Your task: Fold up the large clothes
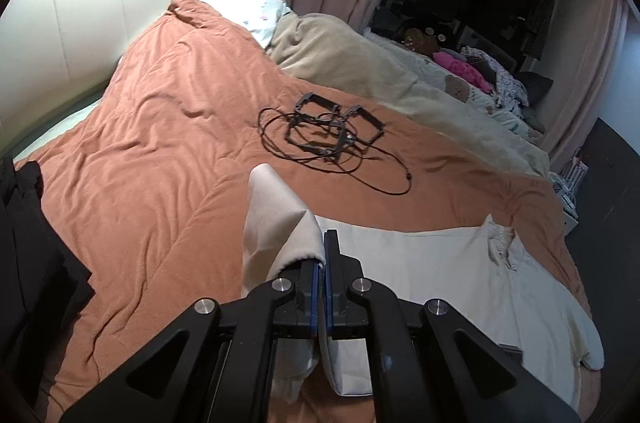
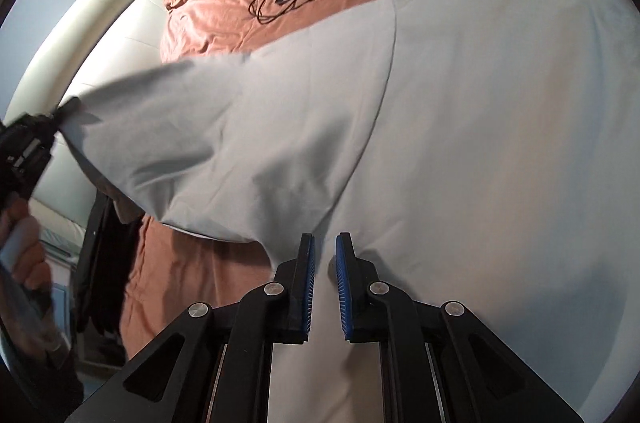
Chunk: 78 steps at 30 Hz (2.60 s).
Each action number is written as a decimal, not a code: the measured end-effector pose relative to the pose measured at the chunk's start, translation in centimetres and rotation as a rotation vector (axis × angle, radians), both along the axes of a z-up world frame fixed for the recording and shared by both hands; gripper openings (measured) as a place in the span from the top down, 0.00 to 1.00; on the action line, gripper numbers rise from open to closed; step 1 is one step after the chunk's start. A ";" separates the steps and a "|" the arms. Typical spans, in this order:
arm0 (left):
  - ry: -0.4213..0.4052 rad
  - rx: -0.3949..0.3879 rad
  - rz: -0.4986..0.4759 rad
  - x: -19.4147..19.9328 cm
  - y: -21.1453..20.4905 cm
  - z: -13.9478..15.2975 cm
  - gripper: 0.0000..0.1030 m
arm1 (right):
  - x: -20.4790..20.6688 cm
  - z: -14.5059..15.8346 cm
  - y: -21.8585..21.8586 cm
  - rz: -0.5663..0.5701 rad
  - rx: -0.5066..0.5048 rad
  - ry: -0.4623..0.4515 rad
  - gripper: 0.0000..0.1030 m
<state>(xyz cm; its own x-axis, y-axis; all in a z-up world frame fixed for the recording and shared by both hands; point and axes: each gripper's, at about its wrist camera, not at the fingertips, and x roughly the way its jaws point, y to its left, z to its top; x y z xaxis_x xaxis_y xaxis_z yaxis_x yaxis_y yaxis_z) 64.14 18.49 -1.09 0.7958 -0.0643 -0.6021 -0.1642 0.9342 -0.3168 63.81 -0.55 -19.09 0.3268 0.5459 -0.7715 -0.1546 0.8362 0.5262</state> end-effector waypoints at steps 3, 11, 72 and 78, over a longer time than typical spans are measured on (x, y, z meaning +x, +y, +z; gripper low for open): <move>-0.025 -0.008 -0.074 -0.3 -2.3 1.9 0.96 | 0.6 -1.6 1.6 0.010 -0.003 0.013 0.90; -0.062 -0.023 -0.246 -0.6 -9.0 4.6 0.96 | -1.0 1.2 -1.8 0.013 0.022 0.029 0.75; 0.299 -0.059 -0.136 -15.7 -5.9 -10.3 0.20 | -6.8 5.9 -8.2 -0.086 -0.418 -0.131 0.18; 0.325 -0.061 -0.059 -18.9 -2.7 -11.6 0.20 | -4.4 2.3 -6.2 -0.071 -0.600 -0.123 0.19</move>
